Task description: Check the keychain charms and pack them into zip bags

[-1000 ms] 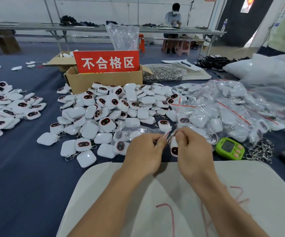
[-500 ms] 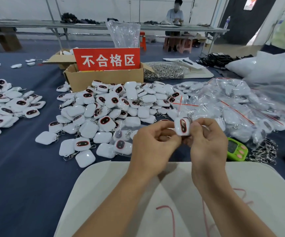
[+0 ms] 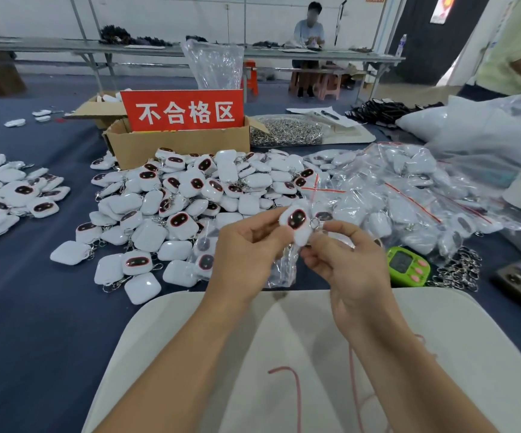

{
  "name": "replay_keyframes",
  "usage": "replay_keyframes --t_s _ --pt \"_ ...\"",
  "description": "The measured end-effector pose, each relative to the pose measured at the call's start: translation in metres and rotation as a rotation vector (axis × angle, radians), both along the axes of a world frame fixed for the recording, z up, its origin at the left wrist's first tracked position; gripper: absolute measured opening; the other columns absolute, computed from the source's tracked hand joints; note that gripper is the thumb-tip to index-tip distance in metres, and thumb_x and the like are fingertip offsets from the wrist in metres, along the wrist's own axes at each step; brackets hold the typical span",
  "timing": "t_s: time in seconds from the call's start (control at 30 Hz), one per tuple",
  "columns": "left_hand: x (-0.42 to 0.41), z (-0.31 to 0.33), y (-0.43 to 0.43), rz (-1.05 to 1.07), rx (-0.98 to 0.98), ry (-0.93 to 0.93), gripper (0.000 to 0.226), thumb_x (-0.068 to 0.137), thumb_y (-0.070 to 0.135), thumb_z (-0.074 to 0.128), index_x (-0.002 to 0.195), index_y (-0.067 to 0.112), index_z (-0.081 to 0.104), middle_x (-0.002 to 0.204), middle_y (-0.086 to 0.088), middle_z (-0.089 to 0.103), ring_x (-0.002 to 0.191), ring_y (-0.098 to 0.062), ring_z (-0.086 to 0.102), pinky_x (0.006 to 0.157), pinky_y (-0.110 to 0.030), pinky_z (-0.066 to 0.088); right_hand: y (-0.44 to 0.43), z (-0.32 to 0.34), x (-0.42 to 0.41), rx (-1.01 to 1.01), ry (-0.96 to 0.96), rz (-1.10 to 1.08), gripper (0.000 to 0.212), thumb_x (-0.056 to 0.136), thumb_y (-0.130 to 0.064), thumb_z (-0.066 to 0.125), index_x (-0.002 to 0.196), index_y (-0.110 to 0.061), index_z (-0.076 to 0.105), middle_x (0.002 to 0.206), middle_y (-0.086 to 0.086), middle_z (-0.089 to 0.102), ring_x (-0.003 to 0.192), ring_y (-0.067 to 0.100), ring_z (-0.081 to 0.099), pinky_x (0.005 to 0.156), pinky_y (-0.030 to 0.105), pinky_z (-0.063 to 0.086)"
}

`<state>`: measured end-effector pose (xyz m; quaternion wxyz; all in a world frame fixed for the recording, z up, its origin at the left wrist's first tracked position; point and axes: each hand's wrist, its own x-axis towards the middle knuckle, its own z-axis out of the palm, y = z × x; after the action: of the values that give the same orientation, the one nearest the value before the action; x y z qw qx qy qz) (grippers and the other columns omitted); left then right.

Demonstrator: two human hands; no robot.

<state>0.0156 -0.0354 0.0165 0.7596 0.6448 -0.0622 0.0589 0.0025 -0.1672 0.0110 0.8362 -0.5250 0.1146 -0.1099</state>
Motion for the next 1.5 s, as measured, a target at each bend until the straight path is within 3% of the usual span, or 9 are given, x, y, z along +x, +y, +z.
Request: replay_keyframes --t_s 0.17,0.3,0.47,0.67,0.87,1.07,1.23,1.33,1.5 --pt "0.006 0.002 0.008 -0.045 -0.119 0.179 0.031 0.096 0.000 0.060 0.104 0.020 0.082 0.101 -0.006 0.080 0.081 -0.014 0.072 0.069 -0.025 0.060 0.007 0.001 -0.004 -0.130 0.017 0.265 0.026 0.084 0.017 0.063 0.103 -0.001 0.067 0.069 0.010 0.068 0.059 0.021 0.059 0.059 0.027 0.052" --pt "0.010 0.000 0.011 -0.021 -0.083 0.203 0.032 0.097 0.003 0.059 0.099 0.023 0.084 0.099 -0.006 0.080 0.081 -0.013 0.069 0.068 -0.024 0.057 0.009 0.001 -0.003 -0.206 -0.010 0.274 0.028 0.081 0.015 0.063 0.094 -0.007 0.072 0.078 0.013 0.070 0.072 0.025 0.060 0.077 0.037 0.050" --pt "0.011 -0.002 0.014 0.012 -0.054 0.162 0.029 0.095 0.001 0.061 0.106 0.017 0.083 0.089 -0.004 0.077 0.071 -0.013 0.057 0.062 -0.018 0.048 0.006 0.003 -0.001 -0.172 -0.029 0.236 0.013 0.088 -0.002 0.070 0.091 -0.010 0.080 0.087 0.012 0.077 0.075 0.018 0.068 0.083 0.036 0.057" --pt "0.007 0.000 0.012 -0.097 -0.077 0.160 0.029 0.093 -0.002 0.062 0.100 0.018 0.083 0.095 -0.005 0.080 0.075 -0.009 0.070 0.070 -0.021 0.058 0.005 0.003 0.002 -0.167 0.005 0.199 0.019 0.092 -0.004 0.064 0.083 -0.011 0.080 0.092 0.023 0.076 0.078 0.027 0.069 0.075 0.036 0.058" --pt "0.006 -0.002 0.014 -0.139 -0.167 0.260 0.024 0.089 0.005 0.063 0.103 0.008 0.082 0.106 -0.020 0.073 0.092 -0.031 0.063 0.077 -0.031 0.057 0.005 0.003 0.001 -0.071 -0.011 0.299 0.019 0.079 -0.016 0.065 0.086 -0.006 0.080 0.087 0.027 0.073 0.077 0.037 0.067 0.059 0.035 0.056" --pt "0.003 0.004 0.018 -0.243 -0.200 0.287 0.034 0.072 0.023 0.068 0.101 0.012 0.083 0.100 -0.019 0.055 0.077 -0.023 0.054 0.068 -0.026 0.053 0.003 0.005 0.001 -0.001 -0.097 0.339 0.028 0.094 -0.004 0.053 0.084 0.001 0.079 0.080 0.031 0.071 0.062 0.032 0.068 0.051 0.031 0.052" --pt "0.004 0.002 0.021 -0.236 -0.239 0.301 0.036 0.070 0.017 0.069 0.103 0.010 0.082 0.101 -0.012 0.072 0.082 -0.024 0.049 0.070 -0.021 0.050 0.003 0.004 0.001 -0.027 -0.117 0.347 0.023 0.090 -0.008 0.059 0.089 -0.001 0.080 0.081 0.023 0.075 0.075 0.034 0.073 0.063 0.033 0.056" --pt "0.003 0.002 0.020 -0.210 -0.232 0.278 0.032 0.067 0.016 0.071 0.097 0.015 0.084 0.103 -0.009 0.077 0.092 -0.026 0.055 0.084 -0.029 0.047 0.002 0.002 0.003 -0.048 -0.112 0.324 0.022 0.084 -0.013 0.064 0.093 -0.001 0.080 0.090 0.021 0.074 0.086 0.037 0.068 0.079 0.045 0.050" --pt "0.000 0.006 0.019 -0.203 -0.245 0.256 0.028 0.068 0.016 0.070 0.091 0.018 0.085 0.097 -0.006 0.080 0.078 -0.010 0.072 0.065 -0.018 0.055 0.002 0.002 0.003 -0.082 -0.108 0.339 0.024 0.080 -0.019 0.067 0.091 -0.004 0.081 0.086 0.017 0.071 0.082 0.028 0.064 0.073 0.035 0.051"
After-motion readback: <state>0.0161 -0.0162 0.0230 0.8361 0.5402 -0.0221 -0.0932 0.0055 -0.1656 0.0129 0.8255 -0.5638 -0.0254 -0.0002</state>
